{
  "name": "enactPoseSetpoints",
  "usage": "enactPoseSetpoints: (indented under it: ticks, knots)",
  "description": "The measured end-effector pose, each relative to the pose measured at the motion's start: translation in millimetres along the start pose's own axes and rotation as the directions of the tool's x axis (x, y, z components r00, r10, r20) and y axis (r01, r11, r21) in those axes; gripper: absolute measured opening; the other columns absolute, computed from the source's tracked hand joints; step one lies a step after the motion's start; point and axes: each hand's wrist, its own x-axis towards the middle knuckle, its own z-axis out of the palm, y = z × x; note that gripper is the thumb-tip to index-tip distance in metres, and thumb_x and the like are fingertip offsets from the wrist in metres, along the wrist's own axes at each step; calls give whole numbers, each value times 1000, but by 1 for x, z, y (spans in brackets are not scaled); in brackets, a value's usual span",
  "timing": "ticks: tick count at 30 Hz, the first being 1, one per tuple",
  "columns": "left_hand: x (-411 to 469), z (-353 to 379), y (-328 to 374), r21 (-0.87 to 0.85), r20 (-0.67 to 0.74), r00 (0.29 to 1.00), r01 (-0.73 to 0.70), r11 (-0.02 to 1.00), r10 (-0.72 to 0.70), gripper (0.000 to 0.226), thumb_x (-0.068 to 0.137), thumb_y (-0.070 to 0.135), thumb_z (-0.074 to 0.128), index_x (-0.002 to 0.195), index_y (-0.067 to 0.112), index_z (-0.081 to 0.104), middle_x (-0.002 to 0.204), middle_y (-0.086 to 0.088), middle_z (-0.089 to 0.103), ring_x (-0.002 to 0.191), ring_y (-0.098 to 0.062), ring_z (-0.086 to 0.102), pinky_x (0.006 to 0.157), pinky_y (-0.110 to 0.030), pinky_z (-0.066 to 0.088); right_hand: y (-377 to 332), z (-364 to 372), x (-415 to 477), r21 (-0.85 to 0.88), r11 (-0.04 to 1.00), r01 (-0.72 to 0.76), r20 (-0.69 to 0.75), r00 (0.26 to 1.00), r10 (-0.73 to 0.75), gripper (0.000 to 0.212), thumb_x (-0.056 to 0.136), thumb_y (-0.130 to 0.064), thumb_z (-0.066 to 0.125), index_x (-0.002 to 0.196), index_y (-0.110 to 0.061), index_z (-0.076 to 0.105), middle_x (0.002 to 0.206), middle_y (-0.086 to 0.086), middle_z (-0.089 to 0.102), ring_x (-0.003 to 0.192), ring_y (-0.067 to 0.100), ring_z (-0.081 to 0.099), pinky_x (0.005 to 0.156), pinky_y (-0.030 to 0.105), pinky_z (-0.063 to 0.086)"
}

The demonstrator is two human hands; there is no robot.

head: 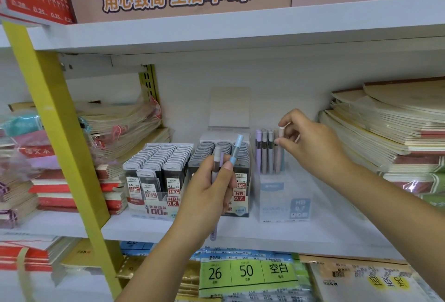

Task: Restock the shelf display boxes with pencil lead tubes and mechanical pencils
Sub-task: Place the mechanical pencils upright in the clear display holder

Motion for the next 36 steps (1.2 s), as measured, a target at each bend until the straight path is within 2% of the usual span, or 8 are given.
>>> enactPoseSetpoints:
  ticks: [11,14,16,19,24,27,30,36]
  knots:
    - [-3,2,5,11,23,999,31,999,-32,30,102,39,50,80,27,67,61,7,58,56,-9,50,54,-20,46,-8,-5,1,-201,980,-3,35,999,10,18,89,-31,66,99,-17,69,97,2,64,98,20,45,76,26,31]
    - [-3,6,8,-25,54,998,40,999,-39,29,102,38,50,82,30,70,66,5,63,56,-8,52,54,-18,48,-36,-16,-13,170,982,-79,27,997,75,19,91,-35,57,100,-25,71,92,-11,67,88,4,54,74,15,36]
    - [-3,10,9,-66,75,997,38,997,-33,25,102,35,51,91,24,70,69,6,67,56,-9,53,53,-18,47,-58,-20,-20,516,821,-243,229,963,141,15,90,-34,62,102,-33,70,90,-13,72,87,-1,62,75,9,45]
    - [-3,17,10,-100,132,990,62,993,-48,31,94,46,54,96,19,71,72,4,72,60,-11,59,56,-21,50,-72,-20,-27,678,658,-327,342,933,111,16,87,-25,67,101,-35,69,94,-12,74,87,-1,67,72,8,49]
    - [-3,13,4,-162,164,980,135,977,-109,27,100,40,48,115,24,63,97,-5,78,79,-21,75,69,-36,63,-57,-37,-16,835,464,-296,178,943,281,11,91,-11,63,96,-21,67,82,0,76,74,8,70,63,18,53]
    - [-3,8,0,-41,97,990,106,993,-102,20,99,47,46,103,43,65,74,3,73,51,-11,58,49,-25,50,-32,-50,-2,710,673,-207,-28,947,321,17,91,-12,65,91,-29,66,83,-5,73,74,10,70,64,20,55]
    - [-3,8,-5,-1,60,993,105,994,-105,22,101,49,45,95,48,67,58,10,51,44,-4,37,44,-20,31,-14,-45,3,337,929,-150,-46,983,175,22,87,-15,69,98,-34,63,87,-13,67,79,11,67,74,24,52]
    - [3,8,-5,-144,86,977,207,968,-196,15,103,24,48,97,12,54,63,2,52,40,-8,30,38,-19,25,-3,-23,-5,-24,1000,-6,41,999,7,20,86,-15,69,103,-23,63,86,-9,65,82,11,60,70,24,45]
